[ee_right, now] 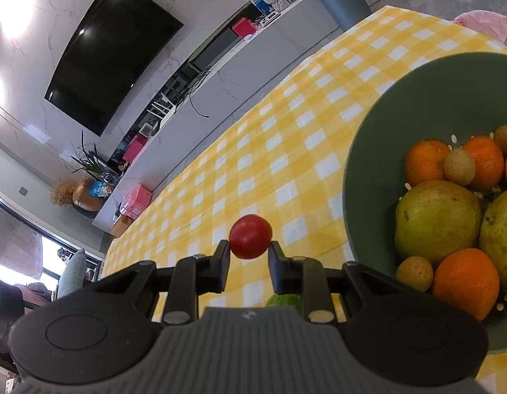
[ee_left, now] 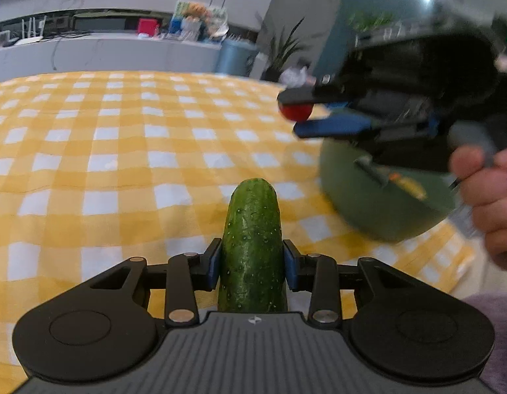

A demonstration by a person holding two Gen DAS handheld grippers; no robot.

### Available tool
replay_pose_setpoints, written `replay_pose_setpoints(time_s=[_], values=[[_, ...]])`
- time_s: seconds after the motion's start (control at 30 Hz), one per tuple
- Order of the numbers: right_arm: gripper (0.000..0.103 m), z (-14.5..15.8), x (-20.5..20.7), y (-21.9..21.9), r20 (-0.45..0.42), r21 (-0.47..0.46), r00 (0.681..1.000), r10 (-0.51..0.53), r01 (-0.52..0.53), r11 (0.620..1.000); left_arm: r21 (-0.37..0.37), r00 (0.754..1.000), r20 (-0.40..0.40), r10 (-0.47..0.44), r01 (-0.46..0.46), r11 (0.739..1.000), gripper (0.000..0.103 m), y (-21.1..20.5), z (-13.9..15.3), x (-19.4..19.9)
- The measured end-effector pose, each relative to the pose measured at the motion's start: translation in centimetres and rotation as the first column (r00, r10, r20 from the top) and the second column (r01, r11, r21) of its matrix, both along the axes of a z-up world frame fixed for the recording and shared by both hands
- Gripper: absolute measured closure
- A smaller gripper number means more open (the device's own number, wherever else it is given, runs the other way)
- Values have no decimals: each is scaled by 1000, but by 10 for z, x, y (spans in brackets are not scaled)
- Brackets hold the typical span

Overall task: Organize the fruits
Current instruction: 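Carry the cucumber and tomato into the green colander and open both grippers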

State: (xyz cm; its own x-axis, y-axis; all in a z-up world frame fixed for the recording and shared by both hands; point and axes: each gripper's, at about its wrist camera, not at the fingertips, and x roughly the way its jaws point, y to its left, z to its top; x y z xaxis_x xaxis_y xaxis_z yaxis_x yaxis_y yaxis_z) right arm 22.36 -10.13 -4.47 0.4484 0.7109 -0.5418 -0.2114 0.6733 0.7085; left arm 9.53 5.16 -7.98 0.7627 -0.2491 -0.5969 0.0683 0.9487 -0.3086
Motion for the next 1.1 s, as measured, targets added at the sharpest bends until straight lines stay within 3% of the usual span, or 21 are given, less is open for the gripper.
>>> replay_pose_setpoints(time_s=[0.13, 0.3, 0.5, 0.73, 1.1], values=[[82, 3, -1, -7, 7, 24, 1000, -9, 9, 1000, -40, 997, 72, -31, 34, 999, 61, 3, 14, -10], [82, 8, -2, -21, 9, 83, 999, -37, 36, 996, -90, 994, 96, -60, 69, 994, 61, 2, 25, -11], [82, 19, -10, -51, 14, 161, 990, -142, 138, 977, -115, 987, 137, -85, 101, 988, 61, -11, 44, 0], [81, 37, -30, -106, 45, 202, 940, -337, 322, 925, -124, 983, 158, -89, 110, 986, 61, -41, 67, 35], [81, 21, -42, -165, 28, 102, 867, -497, 492, 864, -198, 987, 151, -50, 80, 977, 61, -67, 71, 77]])
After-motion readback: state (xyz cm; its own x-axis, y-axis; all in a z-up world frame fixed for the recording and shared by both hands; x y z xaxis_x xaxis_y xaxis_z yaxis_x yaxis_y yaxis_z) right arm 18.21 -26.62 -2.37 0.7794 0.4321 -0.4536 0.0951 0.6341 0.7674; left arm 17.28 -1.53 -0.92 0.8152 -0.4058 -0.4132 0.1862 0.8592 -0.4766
